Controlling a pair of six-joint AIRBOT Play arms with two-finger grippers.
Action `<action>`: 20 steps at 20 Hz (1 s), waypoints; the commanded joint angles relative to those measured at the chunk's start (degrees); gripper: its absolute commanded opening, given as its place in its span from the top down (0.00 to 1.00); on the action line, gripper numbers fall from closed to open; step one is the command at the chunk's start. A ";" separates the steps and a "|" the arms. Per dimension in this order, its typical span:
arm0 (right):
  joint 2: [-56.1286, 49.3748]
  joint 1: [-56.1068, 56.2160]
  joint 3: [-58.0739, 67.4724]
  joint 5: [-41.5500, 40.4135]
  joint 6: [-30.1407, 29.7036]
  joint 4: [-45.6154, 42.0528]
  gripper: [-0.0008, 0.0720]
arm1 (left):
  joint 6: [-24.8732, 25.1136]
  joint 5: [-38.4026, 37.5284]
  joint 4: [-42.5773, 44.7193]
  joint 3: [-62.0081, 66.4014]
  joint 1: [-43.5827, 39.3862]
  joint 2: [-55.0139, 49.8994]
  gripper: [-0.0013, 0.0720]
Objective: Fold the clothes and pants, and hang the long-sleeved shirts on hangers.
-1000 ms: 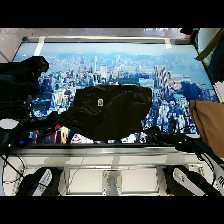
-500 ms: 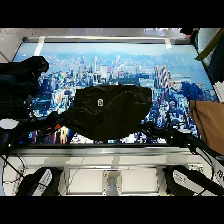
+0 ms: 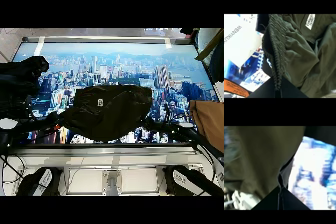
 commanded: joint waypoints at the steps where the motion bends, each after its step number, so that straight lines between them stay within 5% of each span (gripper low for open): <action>1: 11.41 -6.82 2.05 12.98 5.49 -7.72 0.98 | -0.46 -5.79 1.22 1.86 2.97 3.04 0.95; 4: 25.09 -15.50 4.02 22.97 14.49 -20.94 0.98 | -1.33 -12.44 3.78 3.56 5.40 8.76 0.95; 9: 45.11 -26.21 9.66 36.65 22.99 -33.77 0.98 | -7.72 -20.59 20.37 4.24 5.49 18.03 0.95; 13: 50.14 -26.80 17.42 40.76 28.87 -43.47 0.98 | -10.12 -20.85 30.77 7.17 5.49 19.19 0.95; 20: 40.76 -26.69 24.11 35.17 27.71 -29.16 0.98 | -10.03 -19.30 19.91 21.70 3.56 8.02 0.95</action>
